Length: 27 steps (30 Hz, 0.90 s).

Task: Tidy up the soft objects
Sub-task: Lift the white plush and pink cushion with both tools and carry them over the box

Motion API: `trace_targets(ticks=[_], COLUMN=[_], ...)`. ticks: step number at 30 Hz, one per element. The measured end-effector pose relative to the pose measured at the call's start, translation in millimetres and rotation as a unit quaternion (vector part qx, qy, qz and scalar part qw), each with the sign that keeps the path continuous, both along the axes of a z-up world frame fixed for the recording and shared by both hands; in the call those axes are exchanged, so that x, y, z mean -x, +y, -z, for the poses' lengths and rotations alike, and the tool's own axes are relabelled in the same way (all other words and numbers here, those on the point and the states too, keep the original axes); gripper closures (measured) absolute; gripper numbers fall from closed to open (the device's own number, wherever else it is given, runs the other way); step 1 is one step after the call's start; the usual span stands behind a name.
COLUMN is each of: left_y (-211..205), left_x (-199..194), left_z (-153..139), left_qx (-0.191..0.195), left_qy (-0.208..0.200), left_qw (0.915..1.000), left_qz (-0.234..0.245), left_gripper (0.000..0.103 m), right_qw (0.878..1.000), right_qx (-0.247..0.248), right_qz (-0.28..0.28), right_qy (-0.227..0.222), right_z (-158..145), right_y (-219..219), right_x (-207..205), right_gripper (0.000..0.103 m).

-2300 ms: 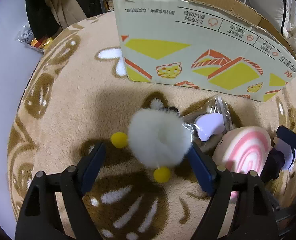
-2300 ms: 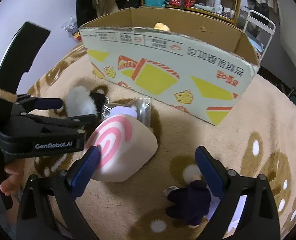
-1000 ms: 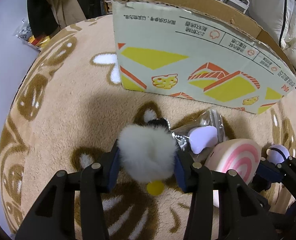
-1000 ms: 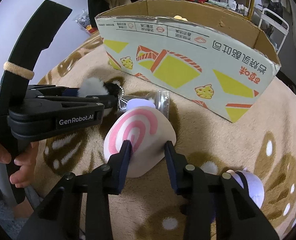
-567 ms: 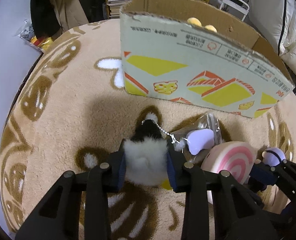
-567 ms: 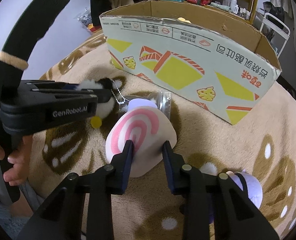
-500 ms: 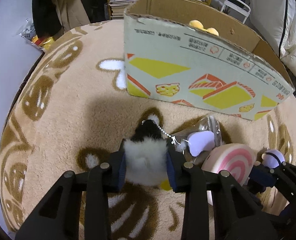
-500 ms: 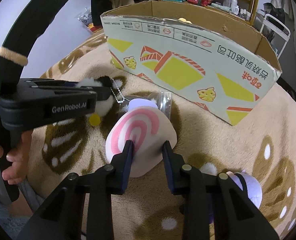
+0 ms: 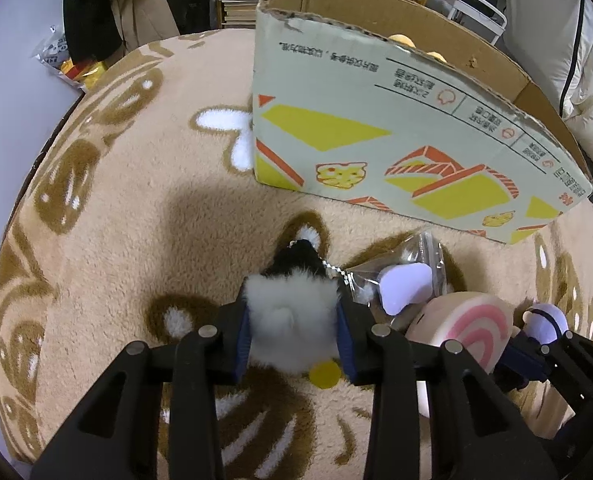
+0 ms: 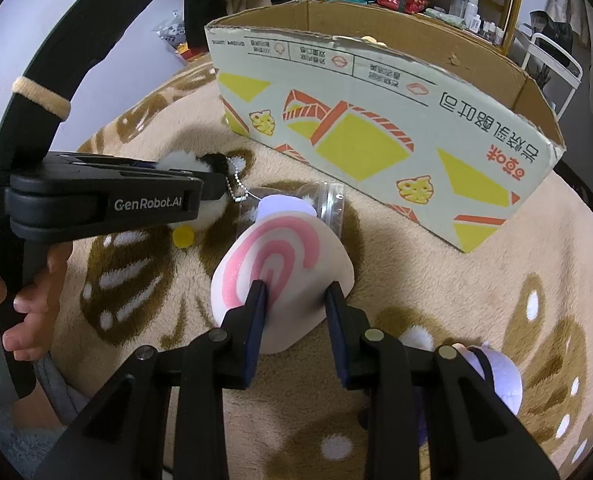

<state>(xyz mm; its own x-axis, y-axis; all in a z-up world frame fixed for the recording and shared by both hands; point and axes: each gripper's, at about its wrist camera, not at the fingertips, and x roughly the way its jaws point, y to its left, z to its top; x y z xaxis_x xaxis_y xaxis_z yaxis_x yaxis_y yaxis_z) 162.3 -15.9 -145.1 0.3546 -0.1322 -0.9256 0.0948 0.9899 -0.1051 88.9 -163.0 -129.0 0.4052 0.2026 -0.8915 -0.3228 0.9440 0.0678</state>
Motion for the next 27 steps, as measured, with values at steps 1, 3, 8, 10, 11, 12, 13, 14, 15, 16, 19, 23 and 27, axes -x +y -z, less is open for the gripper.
trace_targets(ticks=[1,3,8,10,11,12,13,14,15,16,19,23,27], left_y=[1.2,3.9,10.3,11.9,12.0,12.8,12.9,13.0,13.3,12.0,11.7,12.2,13.1], left_x=[-1.0,-2.0,-0.6,-0.1,0.5,1.0,2.1,3.2,4.2,6.7,13.5,24.7,38.2], left_z=[0.4,0.1,-3.5,-6.5,-8.2,-10.0,-11.4,-13.2,-14.8,-17.1,-23.6,-37.5,-54.1], left_qx=[0.004,0.013,0.026,0.027,0.028,0.030,0.031,0.032,0.032,0.032,0.031,0.017,0.011], left_qy=[-0.001,-0.001,-0.005,-0.012,-0.015,-0.020,-0.023,-0.026,-0.030,-0.033,-0.044,-0.073,-0.104], left_qw=[1.0000,0.9999,0.9995,0.9994,0.9993,0.9992,0.9991,0.9990,0.9989,0.9988,0.9983,0.9969,0.9942], left_qz=[-0.002,-0.006,-0.015,-0.018,-0.018,-0.019,-0.019,-0.018,-0.018,-0.018,-0.020,-0.023,-0.026], left_gripper=[0.069,0.070,0.071,0.072,0.072,0.072,0.072,0.072,0.072,0.072,0.072,0.072,0.072], right_qw=[1.000,1.000,1.000,1.000,1.000,1.000,1.000,1.000,1.000,1.000,1.000,0.999,0.997], right_qx=[-0.001,-0.003,-0.009,-0.011,-0.011,-0.010,-0.010,-0.010,-0.010,-0.010,-0.006,-0.002,-0.008], right_qz=[0.000,0.001,0.002,0.004,0.005,0.005,0.005,0.006,0.006,0.007,0.011,0.025,0.051], right_qy=[0.000,0.000,-0.001,0.000,-0.001,-0.001,-0.002,-0.002,-0.003,-0.005,-0.017,-0.034,-0.055], right_z=[-0.2,-0.8,-2.8,-3.1,-3.6,-3.9,-4.1,-4.3,-4.5,-5.1,-9.2,-16.8,-29.8], right_y=[-0.2,-1.2,-3.0,-4.2,-4.3,-4.7,-4.6,-4.5,-4.5,-4.6,-4.4,-10.3,-23.2], right_x=[-0.1,0.0,0.4,1.1,1.9,2.3,2.9,3.6,4.3,5.1,8.0,9.8,12.3], right_gripper=[0.072,0.072,0.075,0.075,0.075,0.075,0.075,0.075,0.075,0.076,0.079,0.082,0.083])
